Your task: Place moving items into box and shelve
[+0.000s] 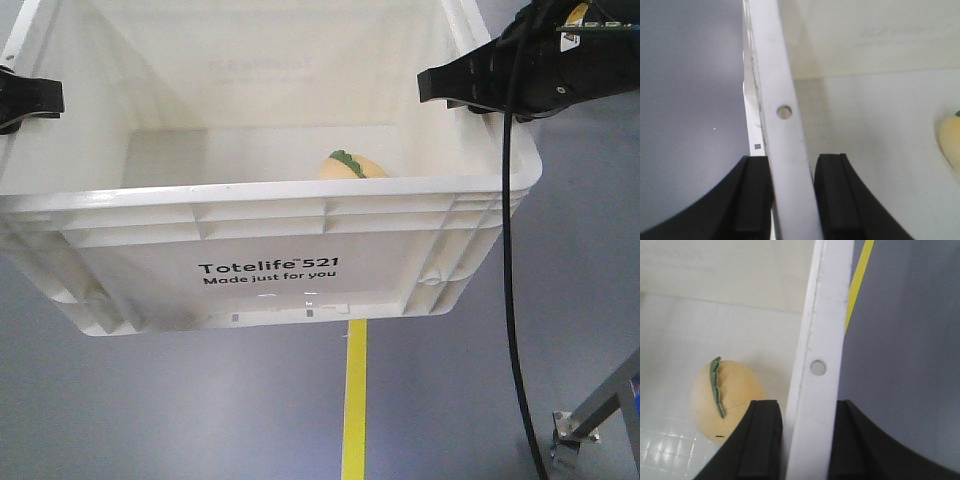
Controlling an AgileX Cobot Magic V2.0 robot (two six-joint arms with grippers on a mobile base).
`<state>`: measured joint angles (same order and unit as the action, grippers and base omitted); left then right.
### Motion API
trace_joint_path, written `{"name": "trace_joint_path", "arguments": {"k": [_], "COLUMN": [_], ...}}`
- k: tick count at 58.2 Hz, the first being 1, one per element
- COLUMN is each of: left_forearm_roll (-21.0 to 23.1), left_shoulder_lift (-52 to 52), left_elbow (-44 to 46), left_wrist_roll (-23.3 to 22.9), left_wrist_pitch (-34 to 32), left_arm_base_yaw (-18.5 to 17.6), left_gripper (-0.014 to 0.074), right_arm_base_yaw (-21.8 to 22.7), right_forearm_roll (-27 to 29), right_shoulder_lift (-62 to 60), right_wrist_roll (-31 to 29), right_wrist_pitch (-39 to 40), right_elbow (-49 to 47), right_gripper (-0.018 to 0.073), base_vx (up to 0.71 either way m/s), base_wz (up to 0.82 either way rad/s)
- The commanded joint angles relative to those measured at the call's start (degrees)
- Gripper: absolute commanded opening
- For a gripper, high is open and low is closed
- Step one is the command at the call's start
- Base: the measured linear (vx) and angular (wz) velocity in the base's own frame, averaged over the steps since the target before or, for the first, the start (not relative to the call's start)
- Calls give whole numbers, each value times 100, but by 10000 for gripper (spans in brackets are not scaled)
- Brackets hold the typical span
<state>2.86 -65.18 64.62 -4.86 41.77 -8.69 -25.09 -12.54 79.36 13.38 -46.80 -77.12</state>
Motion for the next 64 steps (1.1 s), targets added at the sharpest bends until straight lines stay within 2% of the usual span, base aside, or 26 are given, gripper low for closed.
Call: {"name": "trace_joint_path", "arguments": {"k": [1, 64], "left_forearm_roll": [-119, -119], "left_shoulder_lift": [213, 213], "left_elbow": [244, 244], "left_wrist_roll": [171, 171], "left_wrist_pitch": [-933, -933], "left_arm_base_yaw": [-25, -25], "left_gripper": [56, 56], "right_arm_base_yaw": [40, 40], "right_forearm_roll": [-377, -377], "right_shoulder_lift": [-277, -277], "right_wrist_roll": [-86, -86], "right_wrist_pitch": [706, 706], "right_elbow": [-262, -262], "right_gripper": [110, 110], "base_vx": [43, 42], "base_wz": [-17, -8]}}
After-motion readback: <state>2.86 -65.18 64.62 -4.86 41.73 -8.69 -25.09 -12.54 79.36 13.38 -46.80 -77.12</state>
